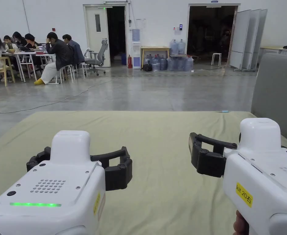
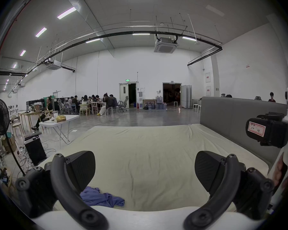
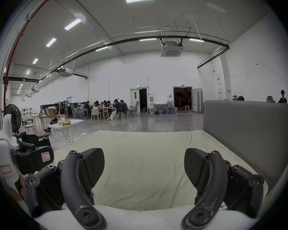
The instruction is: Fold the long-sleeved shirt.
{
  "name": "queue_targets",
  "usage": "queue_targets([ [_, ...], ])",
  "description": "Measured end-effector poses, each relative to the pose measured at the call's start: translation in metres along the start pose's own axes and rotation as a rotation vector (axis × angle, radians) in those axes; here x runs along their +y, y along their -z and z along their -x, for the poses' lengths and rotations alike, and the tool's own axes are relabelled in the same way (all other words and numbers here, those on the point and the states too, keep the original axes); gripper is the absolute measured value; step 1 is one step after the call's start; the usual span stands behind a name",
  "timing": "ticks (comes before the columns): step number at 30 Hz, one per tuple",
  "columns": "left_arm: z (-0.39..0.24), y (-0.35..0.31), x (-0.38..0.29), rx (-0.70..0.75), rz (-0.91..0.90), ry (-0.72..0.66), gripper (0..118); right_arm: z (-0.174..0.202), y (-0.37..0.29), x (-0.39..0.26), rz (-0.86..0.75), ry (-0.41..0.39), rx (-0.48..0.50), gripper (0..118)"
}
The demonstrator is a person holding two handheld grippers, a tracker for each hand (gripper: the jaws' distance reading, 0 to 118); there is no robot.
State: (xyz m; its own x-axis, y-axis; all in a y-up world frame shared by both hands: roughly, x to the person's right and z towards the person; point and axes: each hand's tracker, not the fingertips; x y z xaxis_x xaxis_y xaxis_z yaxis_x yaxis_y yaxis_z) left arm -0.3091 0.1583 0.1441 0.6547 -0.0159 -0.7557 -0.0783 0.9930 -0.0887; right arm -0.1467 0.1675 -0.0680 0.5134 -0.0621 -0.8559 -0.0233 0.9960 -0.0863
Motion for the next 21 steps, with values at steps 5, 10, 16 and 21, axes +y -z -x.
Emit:
queue_targets([
  [5,0.0015,-0.0007,0.0007,0.010,-0.003,0.001,116,-0.0002,-0.0007,-0.0004,-0.003,-0.003,-0.002,99],
  [10,0.0025,-0.0015,0.0026,0.007,-0.005,-0.009,116,0.0010,-0.0004,-0.0016,0.000,-0.007,0.000,99],
  [16,-0.0011,-0.0025,0.0029,0.015,-0.013,0.021,116,0.0037,-0.0010,-0.0029,-0.011,-0.032,-0.006,99],
  [21,-0.0023,-0.0019,0.0031,0.006,-0.007,0.020,116,0.0026,-0.0014,-0.0025,-0.013,-0.028,-0.018,99],
])
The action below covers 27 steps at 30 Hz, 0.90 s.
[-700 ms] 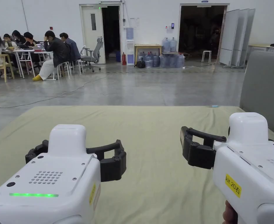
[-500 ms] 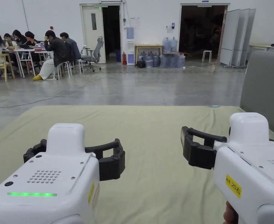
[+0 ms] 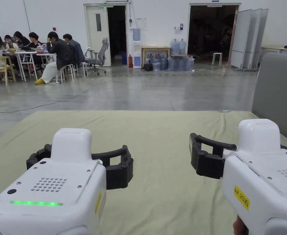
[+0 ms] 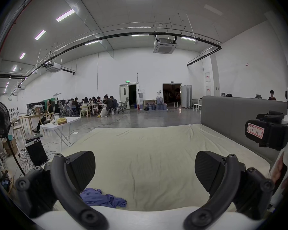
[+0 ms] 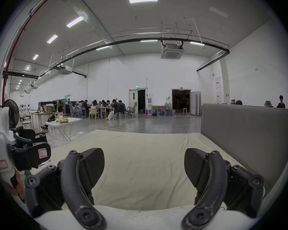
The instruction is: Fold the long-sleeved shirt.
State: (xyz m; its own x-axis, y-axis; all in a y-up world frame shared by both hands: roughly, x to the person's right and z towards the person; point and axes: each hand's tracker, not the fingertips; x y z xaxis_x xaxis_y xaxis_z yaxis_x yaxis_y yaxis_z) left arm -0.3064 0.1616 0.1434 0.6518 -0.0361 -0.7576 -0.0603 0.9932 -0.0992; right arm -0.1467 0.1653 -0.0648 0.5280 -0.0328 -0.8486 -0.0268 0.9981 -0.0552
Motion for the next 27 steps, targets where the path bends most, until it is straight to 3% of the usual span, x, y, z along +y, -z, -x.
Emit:
queue_targets([
  [11,0.002,0.001,0.000,-0.023,0.011,-0.017,115,0.000,-0.001,0.000,-0.004,-0.005,-0.005,99],
  [13,0.004,0.001,0.001,-0.031,0.013,-0.032,111,0.000,-0.001,0.001,-0.002,0.003,-0.009,96],
  [14,0.005,0.001,0.001,-0.031,0.013,-0.036,88,-0.001,-0.001,0.001,-0.002,0.005,-0.006,68],
  [15,0.005,0.002,0.001,-0.028,0.014,-0.041,36,-0.001,0.000,0.001,0.001,0.005,-0.006,11],
  [16,0.007,0.001,-0.001,-0.040,0.008,-0.044,0,-0.001,-0.001,0.000,0.002,0.004,-0.008,0],
  [17,0.008,-0.001,-0.003,-0.070,-0.015,-0.049,0,0.000,-0.003,-0.002,-0.008,-0.009,-0.012,0],
  [18,0.006,0.000,-0.003,-0.066,-0.001,-0.048,0,0.003,-0.002,-0.003,-0.009,-0.076,-0.028,0],
  [19,0.003,0.003,-0.007,0.002,0.079,-0.040,0,0.006,-0.002,-0.007,0.013,-0.085,-0.045,0],
  [23,-0.001,0.005,-0.020,-0.096,0.080,-0.099,0,0.000,-0.006,-0.009,0.004,-0.039,0.019,0],
  [27,0.012,0.000,-0.017,0.019,0.079,-0.049,0,0.006,0.003,-0.007,0.017,-0.043,0.036,0],
])
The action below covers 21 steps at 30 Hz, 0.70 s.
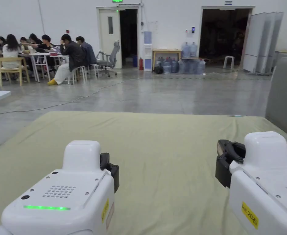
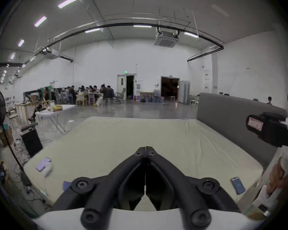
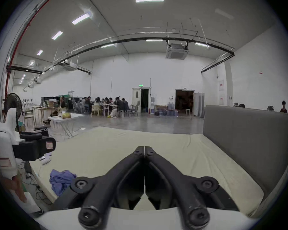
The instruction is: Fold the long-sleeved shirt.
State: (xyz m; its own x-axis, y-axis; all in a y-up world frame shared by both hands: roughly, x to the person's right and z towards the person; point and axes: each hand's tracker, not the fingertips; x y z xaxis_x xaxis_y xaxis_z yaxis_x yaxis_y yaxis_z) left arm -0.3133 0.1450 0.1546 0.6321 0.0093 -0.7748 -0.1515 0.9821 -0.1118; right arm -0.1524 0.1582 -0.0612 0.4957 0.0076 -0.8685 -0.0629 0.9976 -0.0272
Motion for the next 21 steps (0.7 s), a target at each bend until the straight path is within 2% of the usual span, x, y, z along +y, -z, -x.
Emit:
queue_targets([
  [2,0.025,-0.010,0.006,0.051,-0.015,-0.021,0,0.021,0.014,0.001,0.026,0.026,0.025,0],
  [4,0.056,-0.024,0.006,0.136,-0.018,-0.058,0,0.054,0.029,0.001,0.052,0.071,0.141,0],
  [5,0.073,-0.032,0.005,0.192,-0.011,-0.077,0,0.079,0.037,0.002,0.081,0.094,0.213,0],
  [9,0.143,-0.064,-0.001,0.369,0.037,-0.143,0,0.173,0.046,0.001,0.184,0.180,0.630,0],
  [11,0.166,-0.074,-0.008,0.410,0.065,-0.147,0,0.201,0.044,-0.003,0.200,0.190,0.724,0],
  [14,0.185,-0.071,-0.025,0.409,0.111,-0.142,2,0.219,0.046,-0.013,0.210,0.159,0.734,0],
  [16,0.196,-0.058,-0.039,0.380,0.166,-0.175,12,0.217,0.051,-0.021,0.236,0.114,0.728,0],
  [20,0.220,-0.019,-0.073,0.307,0.218,-0.289,64,0.193,0.063,-0.040,0.313,0.075,0.650,0],
  [21,0.230,-0.002,-0.081,0.257,0.329,-0.324,72,0.186,0.063,-0.044,0.334,0.069,0.632,0],
])
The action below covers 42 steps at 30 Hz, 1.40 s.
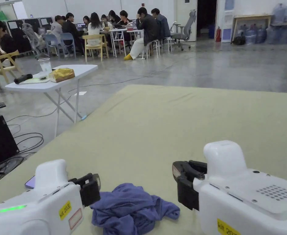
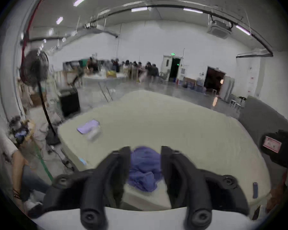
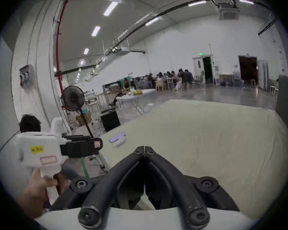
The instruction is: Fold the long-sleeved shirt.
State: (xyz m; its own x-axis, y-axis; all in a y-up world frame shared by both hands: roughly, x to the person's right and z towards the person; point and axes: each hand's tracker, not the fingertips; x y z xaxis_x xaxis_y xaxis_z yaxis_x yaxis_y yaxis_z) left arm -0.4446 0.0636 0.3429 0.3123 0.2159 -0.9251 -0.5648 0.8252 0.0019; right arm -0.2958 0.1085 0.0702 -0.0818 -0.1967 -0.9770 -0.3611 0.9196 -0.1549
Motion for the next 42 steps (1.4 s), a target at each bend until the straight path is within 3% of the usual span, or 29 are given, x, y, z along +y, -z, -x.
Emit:
queue_targets([
  [1,0.006,0.014,-0.005,-0.032,0.084,-0.059,81,-0.007,0.000,-0.003,0.019,0.002,-0.017,0],
  [3,0.020,0.050,-0.013,-0.093,0.051,-0.141,102,-0.021,-0.002,-0.009,0.038,0.011,-0.043,0],
  [5,0.015,0.072,-0.018,-0.031,0.098,-0.051,110,-0.030,-0.005,-0.014,0.052,0.021,-0.064,0],
  [9,0.004,0.114,-0.029,0.111,0.176,0.114,110,-0.041,-0.007,-0.018,0.070,0.035,-0.089,0],
  [11,0.000,0.133,-0.031,0.197,0.102,0.138,110,-0.045,-0.004,-0.019,0.080,0.040,-0.086,0],
  [16,0.008,0.198,-0.033,0.095,0.264,0.081,110,-0.044,-0.003,-0.020,0.097,0.038,-0.074,0],
  [19,0.013,0.237,-0.050,0.151,0.412,0.163,110,-0.044,-0.004,-0.022,0.108,0.032,-0.069,0],
  [20,0.014,0.247,-0.057,0.167,0.456,0.186,106,-0.045,-0.005,-0.022,0.110,0.029,-0.068,0],
  [21,0.016,0.252,-0.065,0.163,0.505,0.174,92,-0.046,-0.006,-0.022,0.111,0.025,-0.071,0],
  [22,0.020,0.254,-0.069,0.149,0.529,0.156,63,-0.046,-0.008,-0.022,0.111,0.022,-0.075,0],
  [23,0.025,0.252,-0.070,0.105,0.511,0.122,24,-0.048,-0.010,-0.021,0.111,0.019,-0.082,0],
  [27,0.019,0.231,-0.046,0.100,0.473,0.073,22,-0.057,-0.020,-0.016,0.096,0.033,-0.097,0],
  [30,-0.003,0.207,-0.008,-0.025,0.403,0.057,21,-0.065,-0.032,-0.010,0.046,0.068,-0.125,0],
  [36,-0.097,0.127,0.098,-0.234,0.204,0.121,21,-0.092,-0.065,0.012,-0.072,0.149,-0.217,0],
  [42,-0.203,0.047,0.153,-0.420,0.008,0.201,21,-0.125,-0.111,0.029,-0.153,0.158,-0.337,0],
])
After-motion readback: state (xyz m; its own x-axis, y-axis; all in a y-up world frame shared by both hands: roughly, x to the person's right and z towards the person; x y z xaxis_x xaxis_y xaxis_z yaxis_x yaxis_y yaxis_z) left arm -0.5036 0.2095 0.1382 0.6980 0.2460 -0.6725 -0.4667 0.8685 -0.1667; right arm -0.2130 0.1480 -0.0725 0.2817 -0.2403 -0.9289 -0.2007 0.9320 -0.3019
